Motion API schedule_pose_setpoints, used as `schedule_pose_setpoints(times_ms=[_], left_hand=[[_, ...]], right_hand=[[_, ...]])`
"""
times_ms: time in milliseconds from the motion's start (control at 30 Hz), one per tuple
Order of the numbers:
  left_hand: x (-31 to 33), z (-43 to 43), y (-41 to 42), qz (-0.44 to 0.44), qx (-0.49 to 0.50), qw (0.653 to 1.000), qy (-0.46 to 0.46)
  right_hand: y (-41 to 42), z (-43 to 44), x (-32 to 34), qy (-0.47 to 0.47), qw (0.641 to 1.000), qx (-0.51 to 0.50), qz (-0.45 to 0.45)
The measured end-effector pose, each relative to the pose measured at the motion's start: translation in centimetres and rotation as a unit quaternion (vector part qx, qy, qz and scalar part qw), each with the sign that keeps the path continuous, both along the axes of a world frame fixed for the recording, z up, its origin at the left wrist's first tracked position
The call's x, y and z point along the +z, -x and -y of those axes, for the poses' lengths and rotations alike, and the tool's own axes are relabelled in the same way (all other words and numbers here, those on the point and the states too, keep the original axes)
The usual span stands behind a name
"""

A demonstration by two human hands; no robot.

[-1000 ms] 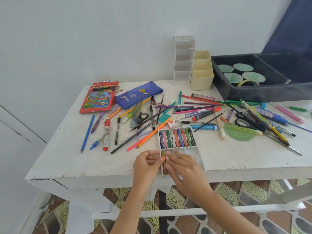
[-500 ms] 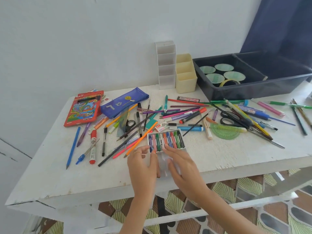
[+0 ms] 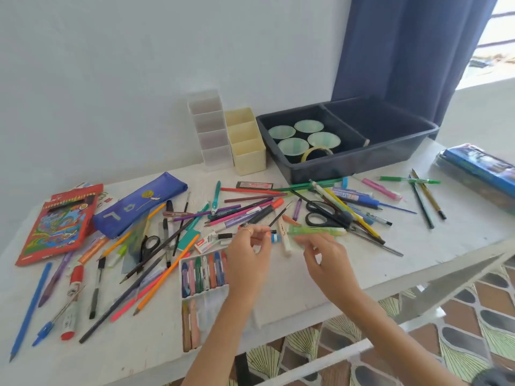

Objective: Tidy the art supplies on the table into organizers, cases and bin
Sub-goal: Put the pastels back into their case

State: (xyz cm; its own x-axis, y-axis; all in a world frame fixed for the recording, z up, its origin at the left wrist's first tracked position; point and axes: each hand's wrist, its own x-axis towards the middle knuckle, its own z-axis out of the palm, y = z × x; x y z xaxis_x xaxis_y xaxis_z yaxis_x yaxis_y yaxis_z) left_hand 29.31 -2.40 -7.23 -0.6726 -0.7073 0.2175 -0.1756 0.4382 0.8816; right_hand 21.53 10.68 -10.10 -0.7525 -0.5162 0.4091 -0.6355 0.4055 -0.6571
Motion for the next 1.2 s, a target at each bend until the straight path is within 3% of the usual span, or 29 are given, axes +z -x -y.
schedule_pose_setpoints(times_ms=[133, 300, 500, 867, 1033, 1100, 1200], left_hand=[[-0.1, 1.0, 3.5, 0.032, -0.013, 0.999, 0.016], [-0.3, 1.3, 6.9, 0.085, -0.044, 0.99, 0.105], [-0.4, 1.6, 9.2, 0.211, -0.161, 0.908, 0.324], [-0.7, 2.7, 10.1, 0.279, -0.208, 0.814, 0.465], [-1.7, 3.5, 10.3, 0.266, -0.241, 0.793, 0.492], [-2.5, 3.9, 10.0, 0.245, -0.246, 0.8, 0.49], [-2.6, 3.9, 9.1, 0.126, -0.198, 0.876, 0.421]], right_hand=[[4.1, -0.8, 0.6, -0.058, 0.997, -0.016, 0.046], [8.1, 0.3, 1.6, -0.136, 0.991, -0.006, 0.015], [10.8, 3.3, 3.0, -0.213, 0.977, 0.011, -0.004], [11.7, 6.6, 3.3, -0.304, 0.933, -0.15, 0.122], [12.3, 6.6, 3.7, -0.25, 0.931, -0.149, 0.22], [12.6, 6.5, 3.6, -0.205, 0.928, -0.141, 0.277], [13.0, 6.1, 4.1, -0.107, 0.92, -0.121, 0.358]])
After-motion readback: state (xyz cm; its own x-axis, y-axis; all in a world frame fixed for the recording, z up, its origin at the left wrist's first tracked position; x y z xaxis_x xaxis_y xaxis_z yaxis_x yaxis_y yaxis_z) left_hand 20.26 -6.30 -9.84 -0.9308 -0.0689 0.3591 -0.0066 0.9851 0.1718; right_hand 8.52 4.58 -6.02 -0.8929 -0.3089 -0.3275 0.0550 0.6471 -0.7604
